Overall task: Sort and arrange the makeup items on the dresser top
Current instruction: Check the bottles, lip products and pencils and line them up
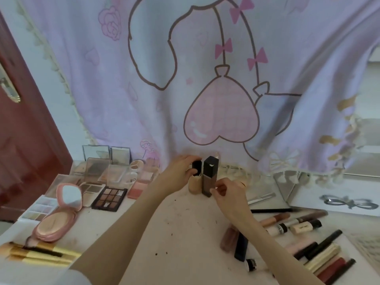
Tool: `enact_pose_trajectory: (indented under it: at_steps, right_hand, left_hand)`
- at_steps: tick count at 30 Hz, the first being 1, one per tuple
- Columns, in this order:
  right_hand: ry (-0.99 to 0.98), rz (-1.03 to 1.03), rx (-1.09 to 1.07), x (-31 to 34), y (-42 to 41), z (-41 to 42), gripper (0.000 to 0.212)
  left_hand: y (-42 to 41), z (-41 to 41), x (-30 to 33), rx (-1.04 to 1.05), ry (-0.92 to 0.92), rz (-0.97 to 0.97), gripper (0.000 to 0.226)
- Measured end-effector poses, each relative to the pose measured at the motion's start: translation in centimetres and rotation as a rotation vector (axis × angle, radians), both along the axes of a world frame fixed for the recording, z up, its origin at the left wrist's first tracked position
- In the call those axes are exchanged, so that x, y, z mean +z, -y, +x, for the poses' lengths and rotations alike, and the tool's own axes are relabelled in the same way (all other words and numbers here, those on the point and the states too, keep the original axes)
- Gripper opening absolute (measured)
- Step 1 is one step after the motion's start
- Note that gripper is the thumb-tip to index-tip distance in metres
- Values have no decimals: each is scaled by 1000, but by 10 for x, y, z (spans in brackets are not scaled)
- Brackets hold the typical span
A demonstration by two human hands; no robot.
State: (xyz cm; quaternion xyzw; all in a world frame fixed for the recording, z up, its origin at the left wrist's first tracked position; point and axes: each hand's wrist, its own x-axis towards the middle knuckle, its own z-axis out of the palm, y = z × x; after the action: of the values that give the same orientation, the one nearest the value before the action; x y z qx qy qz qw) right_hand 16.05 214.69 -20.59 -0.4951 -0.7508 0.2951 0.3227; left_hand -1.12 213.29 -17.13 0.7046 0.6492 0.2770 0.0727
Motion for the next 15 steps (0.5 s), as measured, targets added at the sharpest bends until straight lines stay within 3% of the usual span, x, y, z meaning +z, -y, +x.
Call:
enact_pose_trajectory:
  at_steps: [9, 11, 13, 15]
  right_hand:
    - [-97, -145, 94, 2, 13, -2, 13]
    - [-106, -119, 110, 5, 20, -3, 29]
    - [-103, -113, 188, 9, 25, -5, 58]
    - [-125, -236, 329, 14, 29, -11, 74]
  left_hand:
    - [18, -7, 9, 19, 153, -28, 28]
    - [34, -11, 13, 7, 211, 6, 27]
    - [48, -13, 23, -11, 279, 46, 26]
    - [59, -12, 35, -31, 361, 86, 26]
